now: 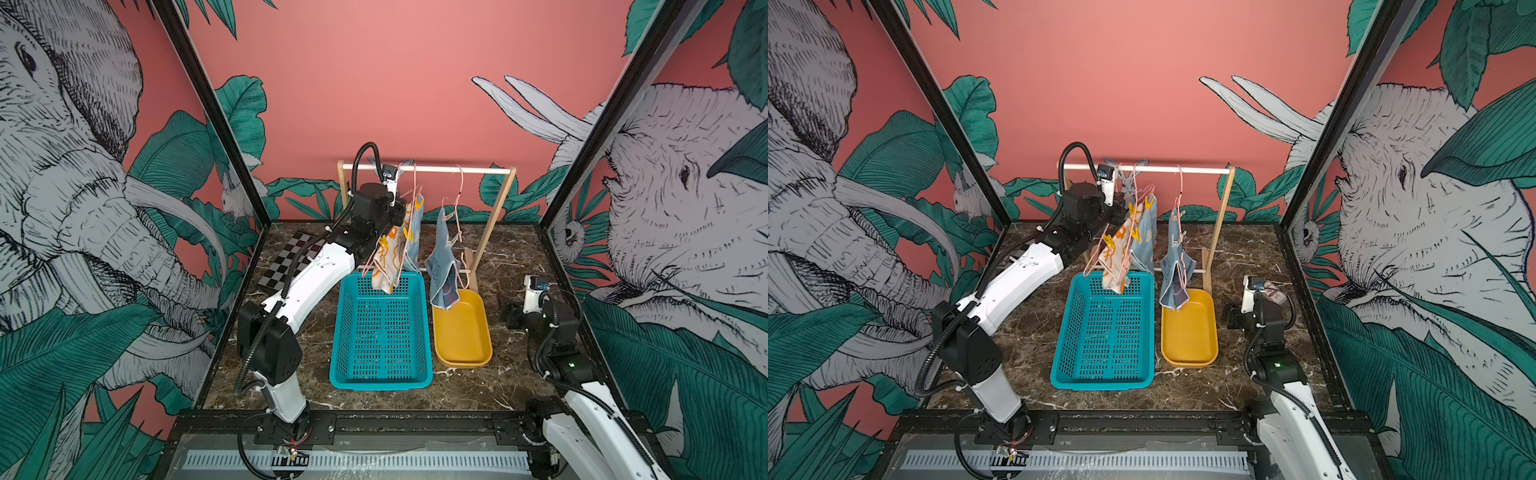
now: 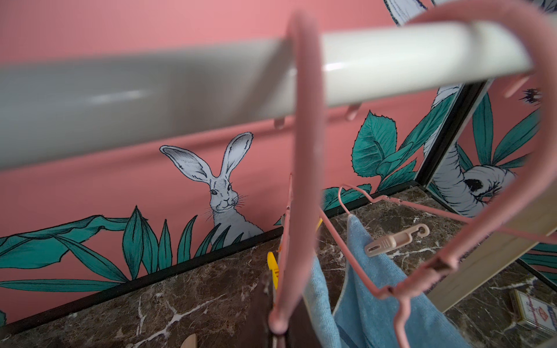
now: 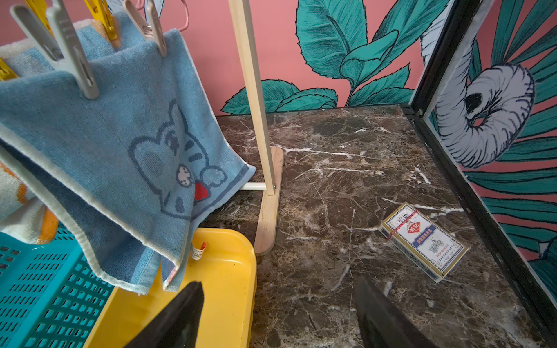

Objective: Remove the clothespins securing towels to the hanger
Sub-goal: Pick up the hanger from the clothesline.

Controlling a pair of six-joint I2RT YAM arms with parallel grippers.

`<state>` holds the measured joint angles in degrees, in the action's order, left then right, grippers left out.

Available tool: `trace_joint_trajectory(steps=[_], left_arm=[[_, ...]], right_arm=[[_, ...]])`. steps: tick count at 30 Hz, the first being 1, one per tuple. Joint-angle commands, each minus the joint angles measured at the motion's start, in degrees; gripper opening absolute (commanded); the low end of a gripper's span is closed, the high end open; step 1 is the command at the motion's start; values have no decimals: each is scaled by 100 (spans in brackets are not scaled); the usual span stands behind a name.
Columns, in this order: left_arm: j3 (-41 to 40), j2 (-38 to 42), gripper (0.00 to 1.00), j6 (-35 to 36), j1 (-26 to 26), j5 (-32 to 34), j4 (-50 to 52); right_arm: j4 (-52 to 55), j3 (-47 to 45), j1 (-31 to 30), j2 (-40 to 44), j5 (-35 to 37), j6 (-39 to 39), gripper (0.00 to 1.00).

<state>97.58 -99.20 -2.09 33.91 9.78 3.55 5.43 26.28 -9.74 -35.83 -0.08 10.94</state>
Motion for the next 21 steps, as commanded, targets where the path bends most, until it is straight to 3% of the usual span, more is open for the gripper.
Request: trace_joint_trajectory(steps=[1, 21], left_arm=[[227, 172, 0, 59, -34, -97, 105], [358, 656, 0, 126, -69, -297, 327]], right_arm=[[-16, 78, -26, 33, -78, -13, 78], [160, 327, -20, 169, -229, -30, 78]])
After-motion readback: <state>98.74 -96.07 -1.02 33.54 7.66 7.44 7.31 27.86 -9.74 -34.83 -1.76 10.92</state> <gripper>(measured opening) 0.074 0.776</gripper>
